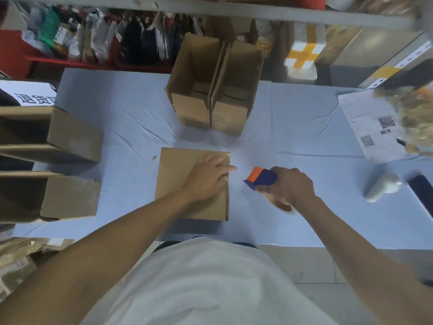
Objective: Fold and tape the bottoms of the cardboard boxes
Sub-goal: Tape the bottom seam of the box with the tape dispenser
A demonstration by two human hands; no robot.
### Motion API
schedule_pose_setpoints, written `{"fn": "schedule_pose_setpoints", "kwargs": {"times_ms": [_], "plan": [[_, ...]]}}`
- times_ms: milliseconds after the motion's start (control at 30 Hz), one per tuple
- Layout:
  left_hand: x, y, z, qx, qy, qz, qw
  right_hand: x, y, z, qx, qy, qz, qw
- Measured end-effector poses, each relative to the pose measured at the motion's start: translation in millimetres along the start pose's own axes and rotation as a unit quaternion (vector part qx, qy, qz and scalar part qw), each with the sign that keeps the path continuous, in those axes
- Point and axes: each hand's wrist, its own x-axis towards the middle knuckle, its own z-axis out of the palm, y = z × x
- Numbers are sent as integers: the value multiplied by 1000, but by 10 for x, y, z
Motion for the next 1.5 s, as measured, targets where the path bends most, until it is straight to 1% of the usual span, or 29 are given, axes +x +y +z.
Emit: {"fn": "schedule_pose_setpoints", "kwargs": {"times_ms": [67, 133, 167, 200, 267, 333, 400, 467, 567, 633, 667, 733, 767, 867, 900, 933, 1000, 1067, 1133, 1267, 1433, 1500], "plan": [[-24, 8, -42, -5, -49, 6, 999, -105, 65, 35, 50, 8, 0, 999], [-62, 80, -108, -14, -82, 8, 996, -202, 93, 53, 91, 13, -24, 995], [-74, 153, -151, -45, -88, -16, 995, -243, 99, 64, 110, 21, -45, 993], [-72, 229, -187, -102, -81, -50, 990, -279, 105, 71, 128, 30, -67, 989], [-21, 348, -238, -213, -32, -120, 969, -339, 112, 64, 154, 47, -102, 982], [42, 400, -264, -284, -11, -186, 941, -373, 113, 44, 157, 61, -132, 977], [83, 425, -276, -366, -29, -249, 896, -404, 117, 27, 156, 69, -151, 974], [83, 438, -291, -434, -67, -291, 850, -442, 125, 16, 171, 79, -161, 969], [28, 454, -328, -508, -141, -296, 796, -502, 134, 7, 205, 87, -164, 961], [-14, 474, -325, -541, -155, -297, 771, -547, 135, 20, 220, 90, -162, 958], [-25, 489, -314, -548, -148, -301, 767, -574, 136, 38, 224, 91, -160, 957], [-38, 521, -293, -537, -122, -314, 774, -644, 121, 71, 228, 97, -155, 956], [-55, 542, -287, -517, -103, -323, 786, -681, 109, 91, 225, 102, -153, 957], [-120, 584, -271, -409, -62, -309, 856, -775, 60, 161, 195, 114, -144, 963], [-146, 592, -270, -377, -52, -304, 873, -802, 36, 189, 187, 114, -141, 965], [-175, 594, -283, -356, -47, -305, 882, -828, 8, 224, 184, 112, -141, 966], [-241, 571, -323, -334, -48, -306, 890, -877, -55, 292, 182, 103, -150, 966], [-326, 507, -339, -330, -55, -305, 892, -922, -62, 346, 182, 85, -160, 966], [-420, 436, -364, -335, -49, -311, 888, -980, 46, 407, 197, 69, -146, 967], [-496, 263, -381, -304, -44, -332, 892, -1045, 298, 486, 187, 51, -107, 975], [-479, 172, -302, -271, -46, -345, 898, -957, 250, 506, 157, 39, -94, 982], [-456, 144, -266, -241, -53, -340, 907, -911, 220, 536, 139, 34, -90, 986]]}}
